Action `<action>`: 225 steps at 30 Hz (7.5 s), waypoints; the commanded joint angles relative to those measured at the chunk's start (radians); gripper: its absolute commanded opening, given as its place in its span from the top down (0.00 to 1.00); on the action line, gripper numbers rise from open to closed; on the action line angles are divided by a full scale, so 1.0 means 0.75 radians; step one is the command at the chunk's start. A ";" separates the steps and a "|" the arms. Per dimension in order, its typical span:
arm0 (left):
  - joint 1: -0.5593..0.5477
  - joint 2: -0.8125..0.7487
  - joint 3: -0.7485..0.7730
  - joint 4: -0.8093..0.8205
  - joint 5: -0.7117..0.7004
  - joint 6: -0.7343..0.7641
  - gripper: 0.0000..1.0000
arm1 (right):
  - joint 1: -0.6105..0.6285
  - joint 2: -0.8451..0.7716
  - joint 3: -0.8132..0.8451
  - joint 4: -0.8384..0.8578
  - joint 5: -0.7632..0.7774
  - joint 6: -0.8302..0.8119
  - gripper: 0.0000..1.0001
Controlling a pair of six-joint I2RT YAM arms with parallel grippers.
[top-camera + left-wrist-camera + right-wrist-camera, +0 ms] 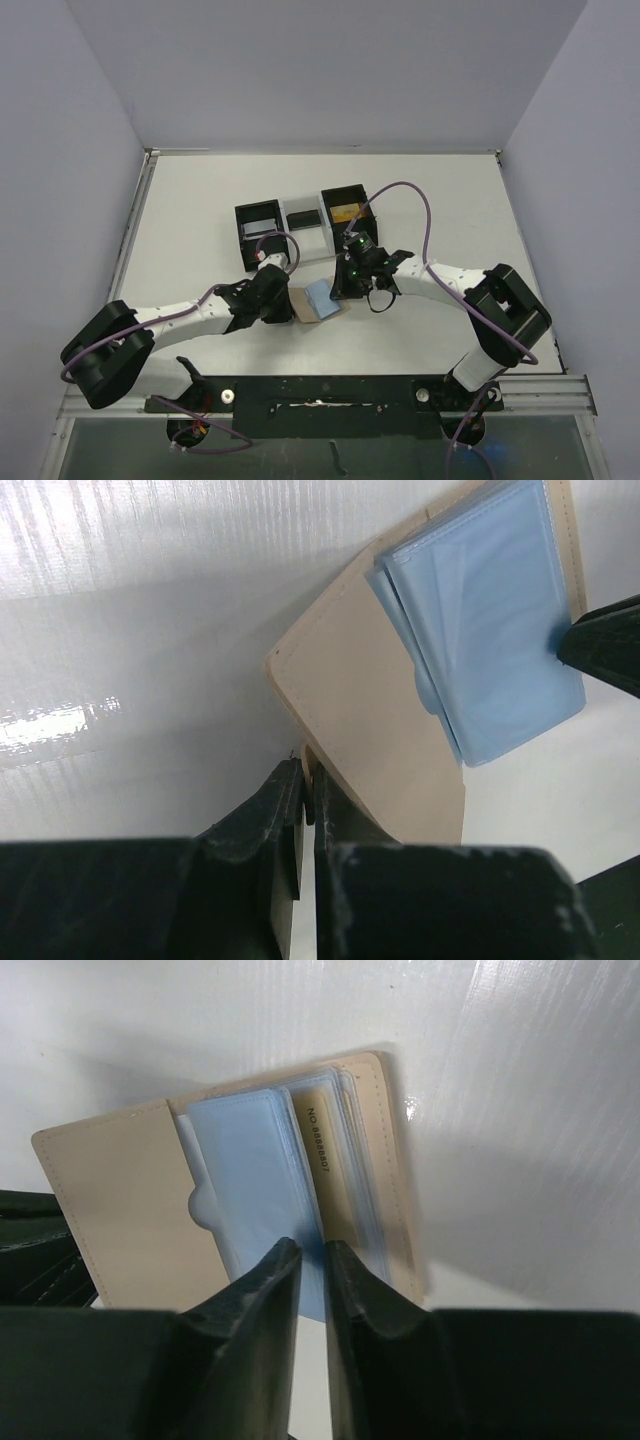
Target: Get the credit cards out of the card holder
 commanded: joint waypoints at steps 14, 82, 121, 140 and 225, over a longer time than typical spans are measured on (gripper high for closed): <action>-0.007 -0.069 0.090 -0.030 -0.029 0.019 1.00 | 0.031 -0.033 0.088 -0.054 0.061 -0.012 0.86; 0.011 0.040 0.064 0.082 0.030 -0.134 0.65 | 0.041 -0.285 -0.190 0.188 0.063 0.169 0.75; 0.009 0.093 0.132 0.105 0.113 -0.047 0.91 | 0.005 -0.298 -0.159 0.012 0.068 0.068 0.82; 0.009 0.094 0.138 0.095 0.109 -0.047 0.93 | 0.039 -0.182 -0.157 0.415 -0.270 0.181 0.71; 0.011 0.116 0.181 0.083 0.139 -0.022 0.94 | 0.105 -0.063 0.059 -0.327 0.339 0.026 0.53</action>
